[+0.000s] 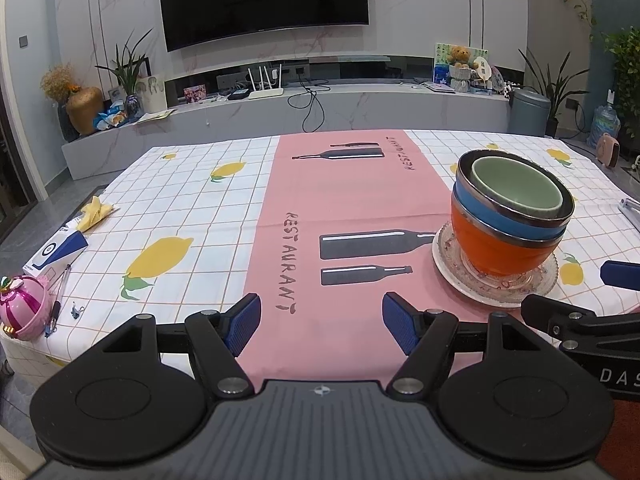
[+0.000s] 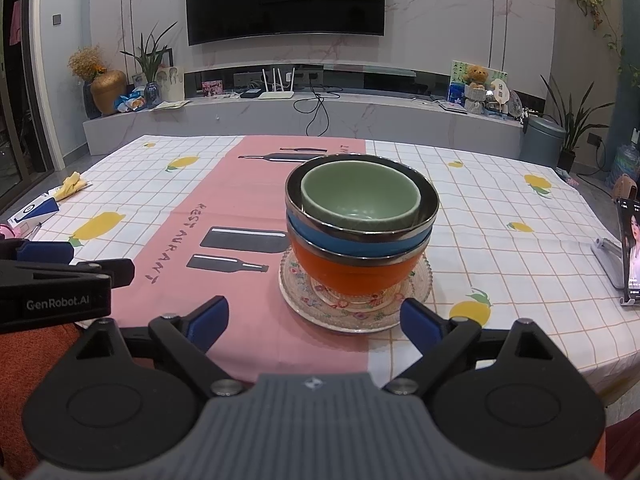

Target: Organize plates and bowls

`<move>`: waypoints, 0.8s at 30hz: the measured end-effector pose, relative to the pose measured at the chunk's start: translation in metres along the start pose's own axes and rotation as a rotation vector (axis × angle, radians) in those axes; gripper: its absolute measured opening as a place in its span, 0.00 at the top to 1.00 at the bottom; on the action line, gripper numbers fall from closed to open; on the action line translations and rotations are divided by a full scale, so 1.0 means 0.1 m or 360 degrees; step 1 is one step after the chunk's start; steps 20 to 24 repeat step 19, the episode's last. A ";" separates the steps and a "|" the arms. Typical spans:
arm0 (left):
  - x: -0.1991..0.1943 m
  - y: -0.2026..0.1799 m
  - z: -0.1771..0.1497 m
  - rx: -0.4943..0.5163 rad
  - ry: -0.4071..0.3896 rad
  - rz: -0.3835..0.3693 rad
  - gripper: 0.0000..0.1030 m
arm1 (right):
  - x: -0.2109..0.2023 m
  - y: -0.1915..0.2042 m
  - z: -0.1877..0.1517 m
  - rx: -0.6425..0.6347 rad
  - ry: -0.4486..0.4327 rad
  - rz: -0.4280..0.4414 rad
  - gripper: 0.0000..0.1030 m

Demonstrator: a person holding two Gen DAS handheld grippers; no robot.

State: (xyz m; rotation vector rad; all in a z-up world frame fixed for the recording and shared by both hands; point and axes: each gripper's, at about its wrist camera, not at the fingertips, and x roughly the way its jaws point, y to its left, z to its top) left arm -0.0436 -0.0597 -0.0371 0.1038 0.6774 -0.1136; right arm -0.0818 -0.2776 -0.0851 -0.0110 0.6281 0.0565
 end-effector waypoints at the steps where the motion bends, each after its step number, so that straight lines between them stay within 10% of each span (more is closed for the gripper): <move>1: 0.00 0.00 -0.01 -0.0003 0.0000 -0.0001 0.21 | 0.00 0.00 0.00 0.0000 0.0001 0.0000 0.12; 24: 0.01 0.01 -0.03 -0.0012 -0.0006 -0.0020 0.21 | 0.02 -0.01 -0.01 0.0017 0.0018 0.0003 0.11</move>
